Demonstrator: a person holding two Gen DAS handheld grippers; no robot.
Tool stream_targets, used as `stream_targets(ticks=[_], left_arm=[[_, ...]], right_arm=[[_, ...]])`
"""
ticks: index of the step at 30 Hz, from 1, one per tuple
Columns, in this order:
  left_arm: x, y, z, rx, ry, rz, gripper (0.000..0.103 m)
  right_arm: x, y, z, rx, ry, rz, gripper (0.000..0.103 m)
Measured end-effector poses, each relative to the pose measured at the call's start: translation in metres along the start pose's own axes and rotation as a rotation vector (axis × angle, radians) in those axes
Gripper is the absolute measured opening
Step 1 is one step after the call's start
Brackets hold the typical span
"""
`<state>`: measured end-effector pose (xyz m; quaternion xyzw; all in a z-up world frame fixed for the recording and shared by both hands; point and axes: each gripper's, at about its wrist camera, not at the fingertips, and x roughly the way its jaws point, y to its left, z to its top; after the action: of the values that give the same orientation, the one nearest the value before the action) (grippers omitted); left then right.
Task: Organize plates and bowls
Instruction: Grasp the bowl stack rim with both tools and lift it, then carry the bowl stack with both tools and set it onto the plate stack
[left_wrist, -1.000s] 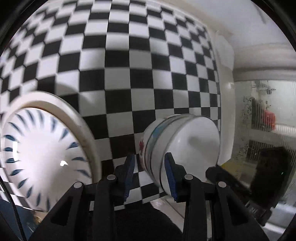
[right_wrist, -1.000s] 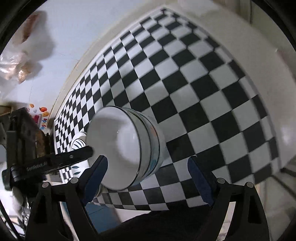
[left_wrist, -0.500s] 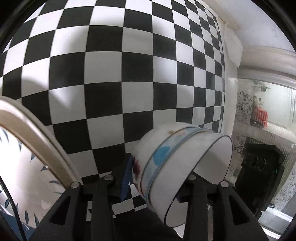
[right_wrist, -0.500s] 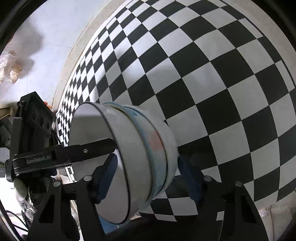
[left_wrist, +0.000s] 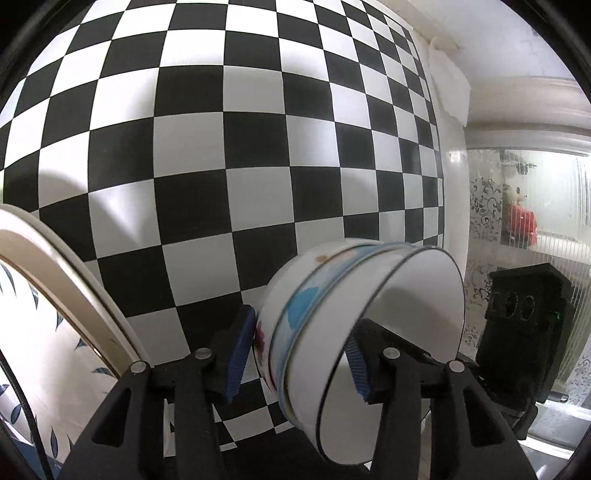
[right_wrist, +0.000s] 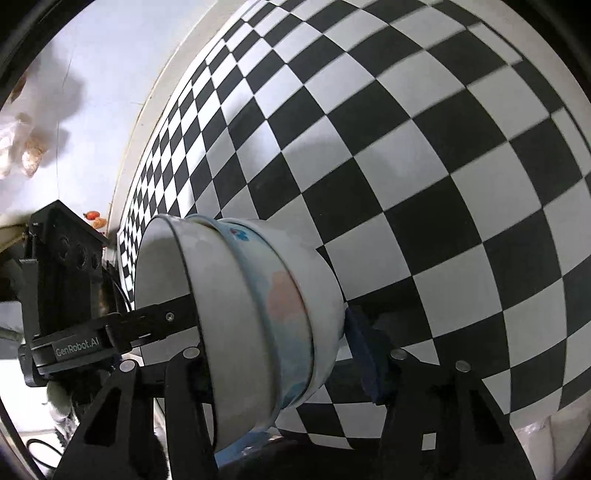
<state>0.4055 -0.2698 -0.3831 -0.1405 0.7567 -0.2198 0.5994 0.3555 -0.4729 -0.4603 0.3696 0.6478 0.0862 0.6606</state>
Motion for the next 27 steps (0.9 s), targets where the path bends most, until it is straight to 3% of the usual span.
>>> stream_targets(ticks=[4,17,27], left_arm=[[-0.006,0.002,-0.004,-0.004,-0.018,0.012,0.043],[-0.058,0.008,-0.017,-0.017,-0.116,0.011,0.043],[-0.119,0.046,-0.036,-0.086,-0.23,0.01,0.043]], right_arm=[[0.001,0.016,0.001,-0.042,-0.007,-0.026,0.056],[-0.002,0.068,0.002,-0.114,-0.008,0.001,0.056],[-0.006,0.129,-0.006,-0.229,0.032,0.04,0.055]])
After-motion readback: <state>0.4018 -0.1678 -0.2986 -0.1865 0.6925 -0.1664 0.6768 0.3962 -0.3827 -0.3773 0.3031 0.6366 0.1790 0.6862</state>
